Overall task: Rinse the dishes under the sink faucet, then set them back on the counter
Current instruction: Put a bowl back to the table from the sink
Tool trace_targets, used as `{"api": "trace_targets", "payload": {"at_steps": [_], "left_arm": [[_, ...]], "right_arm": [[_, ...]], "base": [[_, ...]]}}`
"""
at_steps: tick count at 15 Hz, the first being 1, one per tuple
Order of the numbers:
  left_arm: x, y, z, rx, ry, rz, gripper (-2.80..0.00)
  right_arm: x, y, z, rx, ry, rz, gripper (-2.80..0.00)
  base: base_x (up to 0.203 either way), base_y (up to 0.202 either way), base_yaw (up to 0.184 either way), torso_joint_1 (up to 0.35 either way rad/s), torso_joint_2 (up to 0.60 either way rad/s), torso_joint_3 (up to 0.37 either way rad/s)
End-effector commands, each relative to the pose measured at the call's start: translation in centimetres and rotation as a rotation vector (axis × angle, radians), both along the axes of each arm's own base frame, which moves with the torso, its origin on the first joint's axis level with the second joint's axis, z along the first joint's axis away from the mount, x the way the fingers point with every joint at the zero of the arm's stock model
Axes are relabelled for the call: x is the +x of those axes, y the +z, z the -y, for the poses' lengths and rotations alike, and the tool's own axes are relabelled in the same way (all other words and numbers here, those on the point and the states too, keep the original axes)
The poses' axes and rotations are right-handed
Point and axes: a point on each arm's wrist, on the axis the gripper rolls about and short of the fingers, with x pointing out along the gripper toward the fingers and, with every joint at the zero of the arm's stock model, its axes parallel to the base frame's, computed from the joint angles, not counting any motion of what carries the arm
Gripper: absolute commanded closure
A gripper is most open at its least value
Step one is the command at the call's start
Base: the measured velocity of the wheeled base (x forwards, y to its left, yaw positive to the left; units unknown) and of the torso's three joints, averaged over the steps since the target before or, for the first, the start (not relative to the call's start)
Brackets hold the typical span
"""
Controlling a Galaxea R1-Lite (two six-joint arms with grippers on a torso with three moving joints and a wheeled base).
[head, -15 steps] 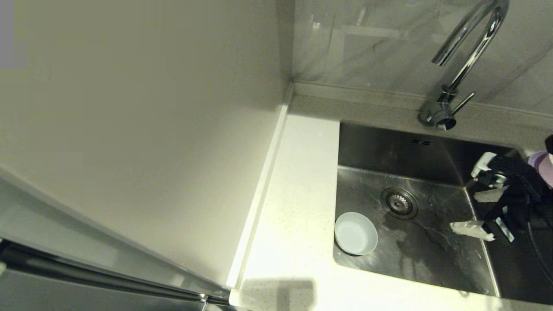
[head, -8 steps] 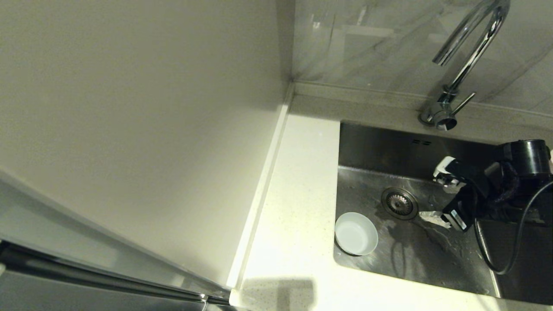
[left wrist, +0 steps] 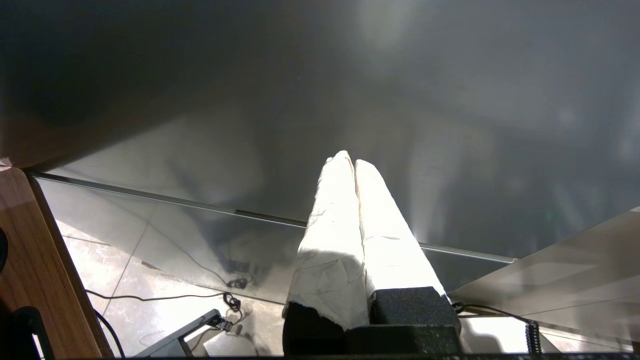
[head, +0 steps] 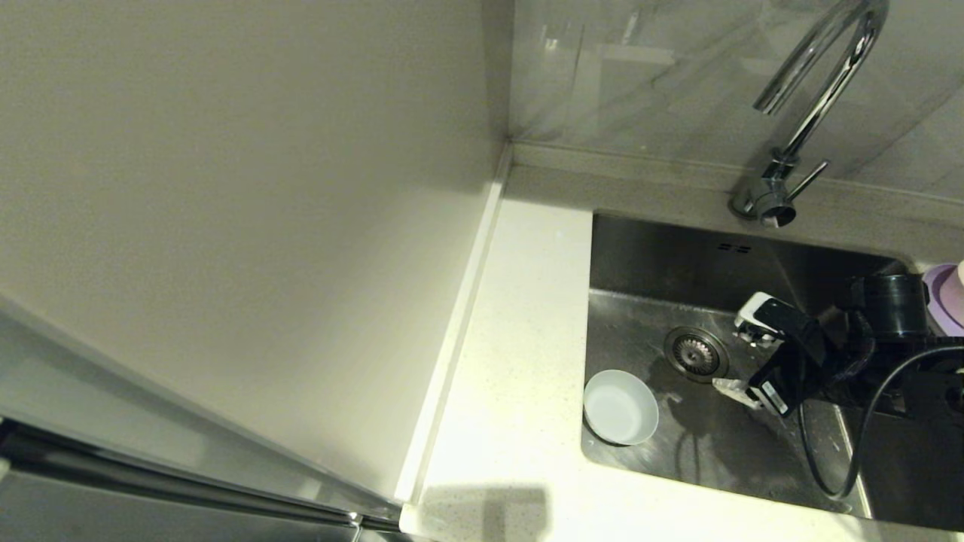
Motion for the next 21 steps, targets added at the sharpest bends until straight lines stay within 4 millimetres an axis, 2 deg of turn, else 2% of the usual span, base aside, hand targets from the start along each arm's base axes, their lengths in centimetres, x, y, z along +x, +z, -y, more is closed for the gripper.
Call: {"api": "trace_targets", "payload": {"at_steps": [1,7,9,14,17,21], "left_arm": [[0.0,-0.1,0.0,-0.001,0.000,-0.003,0.00],[0.0,-0.1,0.0,-0.001,0.000,-0.003,0.00],[0.0,-0.1,0.0,-0.001,0.000,-0.003,0.00],[0.0,-0.1,0.0,-0.001,0.000,-0.003,0.00],[0.0,-0.1,0.0,-0.001,0.000,-0.003,0.00],[0.0,-0.1,0.0,-0.001,0.000,-0.003,0.00]], "right_arm": [[-0.4,-0.8,-1.8,-0.004,0.062,-0.026,-2.80],[0.6,-2.7,-8.6,0.034,0.176,0.001,-2.80],[1.4,-3.1,-9.9,0.039,0.162,0.007,-2.80],[2.9,-3.7,-10.2,-0.092,0.002,0.039,-2.80],[2.8,-4.0,-9.9,-0.204,-0.028,0.020,-2.80],[2.2,-4.7,-9.8,-0.232,-0.012,-0.039,-2.80]], "base": [[0.000,0.000,0.000,0.000,0.00,0.000],[0.000,0.000,0.000,0.000,0.00,0.000],[0.000,0.000,0.000,0.000,0.00,0.000],[0.000,0.000,0.000,0.000,0.00,0.000],[0.000,0.000,0.000,0.000,0.00,0.000],[0.000,0.000,0.000,0.000,0.00,0.000]]}}
